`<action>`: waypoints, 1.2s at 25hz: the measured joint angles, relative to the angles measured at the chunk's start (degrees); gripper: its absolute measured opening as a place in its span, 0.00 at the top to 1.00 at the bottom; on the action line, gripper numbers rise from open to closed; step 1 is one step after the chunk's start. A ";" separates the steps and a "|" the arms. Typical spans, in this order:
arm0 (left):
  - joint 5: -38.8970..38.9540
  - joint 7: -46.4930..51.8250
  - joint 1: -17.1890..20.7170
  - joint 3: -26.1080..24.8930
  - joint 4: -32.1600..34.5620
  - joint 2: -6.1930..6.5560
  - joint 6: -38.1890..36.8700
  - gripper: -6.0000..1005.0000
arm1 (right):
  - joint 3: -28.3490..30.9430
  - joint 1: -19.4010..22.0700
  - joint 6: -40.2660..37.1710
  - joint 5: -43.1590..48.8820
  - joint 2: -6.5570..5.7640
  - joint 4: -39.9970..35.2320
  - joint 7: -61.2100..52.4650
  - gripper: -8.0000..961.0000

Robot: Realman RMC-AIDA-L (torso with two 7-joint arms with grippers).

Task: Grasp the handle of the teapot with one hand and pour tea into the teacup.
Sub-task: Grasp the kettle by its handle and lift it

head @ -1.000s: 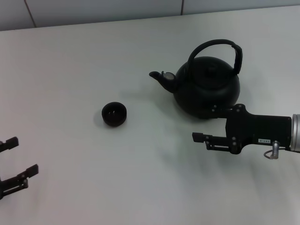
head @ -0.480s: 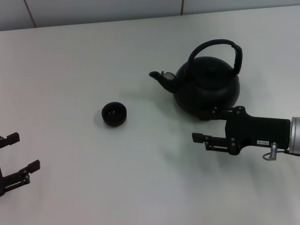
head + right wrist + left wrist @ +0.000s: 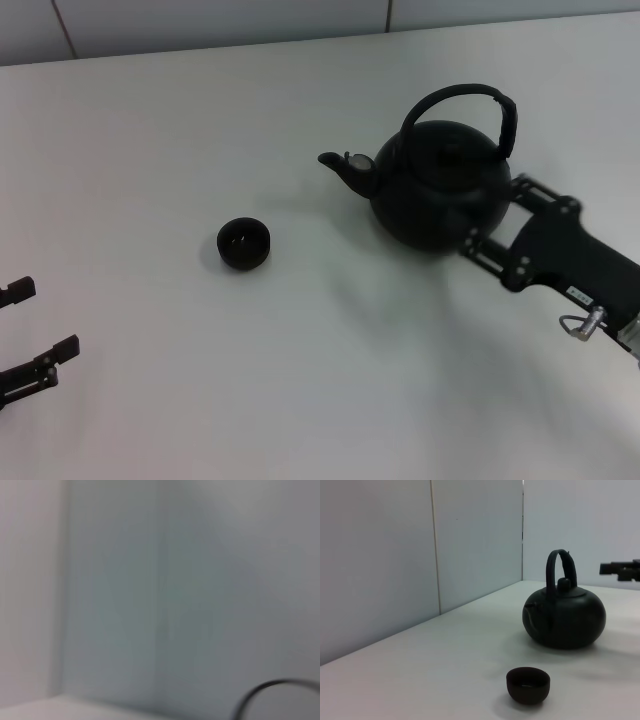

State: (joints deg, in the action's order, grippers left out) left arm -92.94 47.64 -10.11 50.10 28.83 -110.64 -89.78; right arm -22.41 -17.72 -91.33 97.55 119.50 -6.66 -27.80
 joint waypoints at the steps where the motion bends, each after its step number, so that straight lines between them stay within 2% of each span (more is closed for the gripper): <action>1: -0.02 0.00 0.00 -0.01 0.00 0.02 -0.06 0.16 | 0.01 0.43 -0.02 -3.21 0.00 2.32 3.09 0.34; 7: -0.06 -0.05 0.00 -0.01 0.40 0.06 -0.13 0.16 | 0.41 1.40 -0.74 -18.64 0.10 16.47 19.87 0.34; 8: -0.06 -0.06 0.09 0.00 0.72 0.08 -0.14 0.16 | 1.94 1.62 -1.23 -23.66 0.22 20.97 24.47 0.34; 12: -0.06 -0.06 0.23 0.00 0.90 0.09 -0.14 0.16 | 5.30 1.73 -0.91 -26.34 0.35 25.38 29.22 0.34; 21: -0.05 -0.16 0.27 0.02 0.90 -0.03 -0.38 0.16 | 5.99 0.56 1.25 -25.99 0.10 25.60 30.25 0.34; 30: -0.04 -0.20 0.20 -0.10 0.87 -0.19 -0.38 0.16 | 6.45 -3.64 7.33 -25.91 0.02 24.75 30.21 0.34</action>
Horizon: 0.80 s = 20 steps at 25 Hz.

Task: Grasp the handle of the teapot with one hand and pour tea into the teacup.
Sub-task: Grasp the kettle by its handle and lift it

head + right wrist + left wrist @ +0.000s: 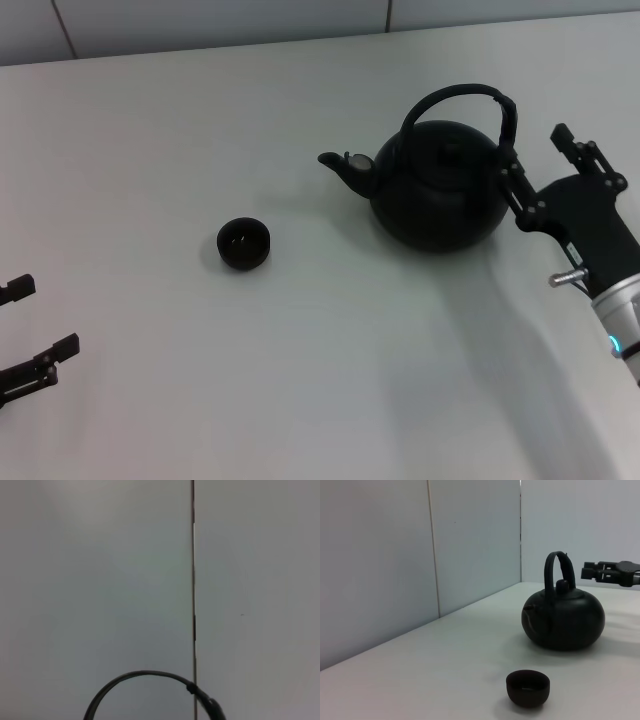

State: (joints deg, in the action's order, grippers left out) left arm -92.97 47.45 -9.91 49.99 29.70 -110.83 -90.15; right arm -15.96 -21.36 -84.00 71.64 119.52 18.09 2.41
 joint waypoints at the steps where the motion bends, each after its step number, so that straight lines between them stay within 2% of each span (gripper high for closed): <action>1: 0.03 -0.02 -0.01 -0.04 0.00 -0.02 0.03 0.16 | 0.10 -0.38 0.53 -0.02 0.00 -0.04 0.00 0.34; 9: 0.13 0.02 -0.17 -0.41 0.00 -0.18 0.46 0.16 | 0.83 -2.48 3.07 -0.46 0.00 -1.14 -0.23 0.34; 20: 0.26 0.05 -0.21 -0.62 0.00 -0.24 0.58 0.16 | 2.03 -3.39 6.03 -0.09 -0.06 -2.90 -3.18 0.34</action>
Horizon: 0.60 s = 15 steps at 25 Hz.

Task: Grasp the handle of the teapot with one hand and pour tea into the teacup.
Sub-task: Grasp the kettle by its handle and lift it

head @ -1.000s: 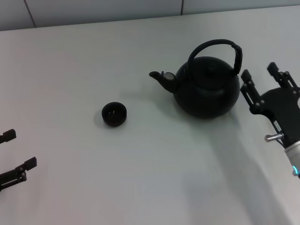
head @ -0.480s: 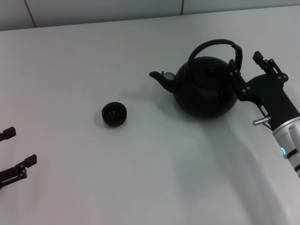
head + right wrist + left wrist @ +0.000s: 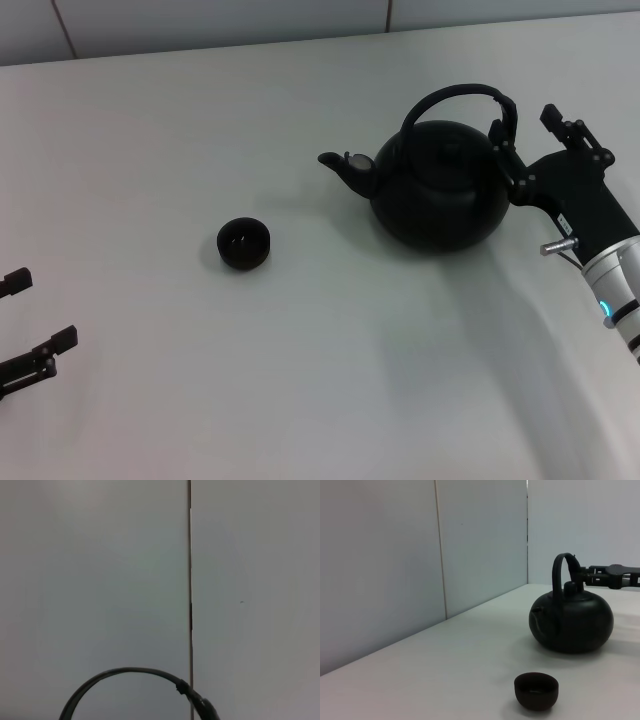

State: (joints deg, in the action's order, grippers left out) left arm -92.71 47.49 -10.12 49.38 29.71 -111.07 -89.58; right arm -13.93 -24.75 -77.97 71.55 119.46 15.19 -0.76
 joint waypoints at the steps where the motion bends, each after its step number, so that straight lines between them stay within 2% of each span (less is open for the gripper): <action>1: 0.03 0.01 -0.01 0.00 0.00 -0.01 0.01 0.16 | 0.00 -0.05 0.19 0.00 -0.01 -0.02 0.00 0.34; 9: 0.15 0.11 -0.16 0.02 0.00 -0.04 0.02 0.16 | -0.07 -0.49 0.47 0.27 0.02 -0.14 -0.03 0.34; 14: 0.18 0.14 -0.35 0.02 0.00 -0.12 0.02 0.16 | -0.18 -0.74 0.47 2.10 -0.01 -0.62 -0.03 0.48; 15: 0.20 0.16 -0.36 0.02 0.00 -0.13 0.02 0.16 | -0.16 -0.76 0.47 2.23 0.00 -0.68 -0.03 0.56</action>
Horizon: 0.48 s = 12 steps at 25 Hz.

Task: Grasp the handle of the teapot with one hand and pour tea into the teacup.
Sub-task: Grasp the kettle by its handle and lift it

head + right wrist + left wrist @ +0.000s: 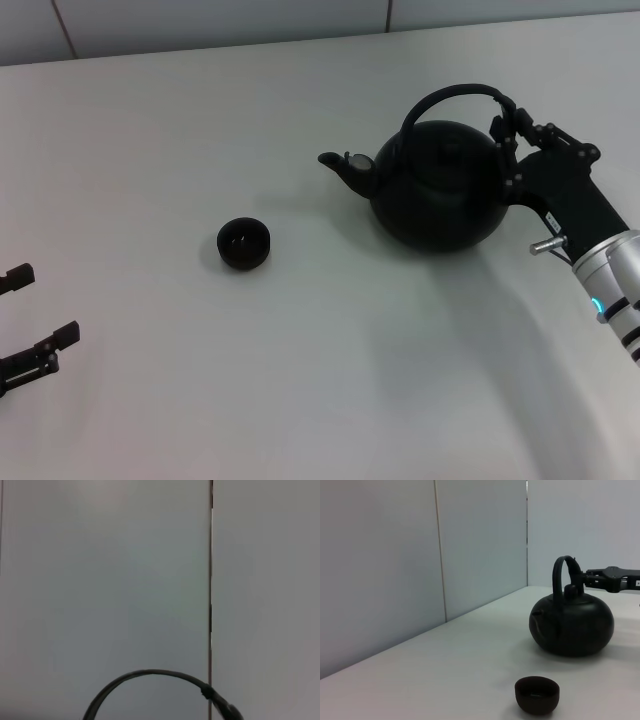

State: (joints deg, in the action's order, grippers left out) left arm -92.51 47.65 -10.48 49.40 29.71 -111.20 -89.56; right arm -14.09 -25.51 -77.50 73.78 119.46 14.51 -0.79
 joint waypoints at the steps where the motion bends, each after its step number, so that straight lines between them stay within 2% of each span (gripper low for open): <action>1: 0.02 0.02 0.00 0.00 0.00 0.00 0.00 0.16 | 0.04 -0.02 0.00 0.06 0.01 -0.05 0.00 0.64; 2: 0.04 0.04 0.00 0.00 0.00 0.00 -0.02 0.16 | 0.17 -0.03 0.00 0.07 0.02 -0.04 0.00 0.72; 7: 0.06 0.13 -0.06 0.00 0.00 0.01 -0.08 0.16 | 0.58 -0.05 0.01 -0.10 0.05 -0.04 -0.01 0.91; 12: 0.06 0.16 -0.13 0.00 0.00 0.02 -0.09 0.16 | 1.27 -0.07 -0.47 -0.33 0.07 -0.21 -0.29 0.91</action>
State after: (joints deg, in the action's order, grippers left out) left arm -92.45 47.81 -10.61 49.40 29.71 -111.18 -89.65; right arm -12.82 -25.58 -77.97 73.45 119.53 14.30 -1.08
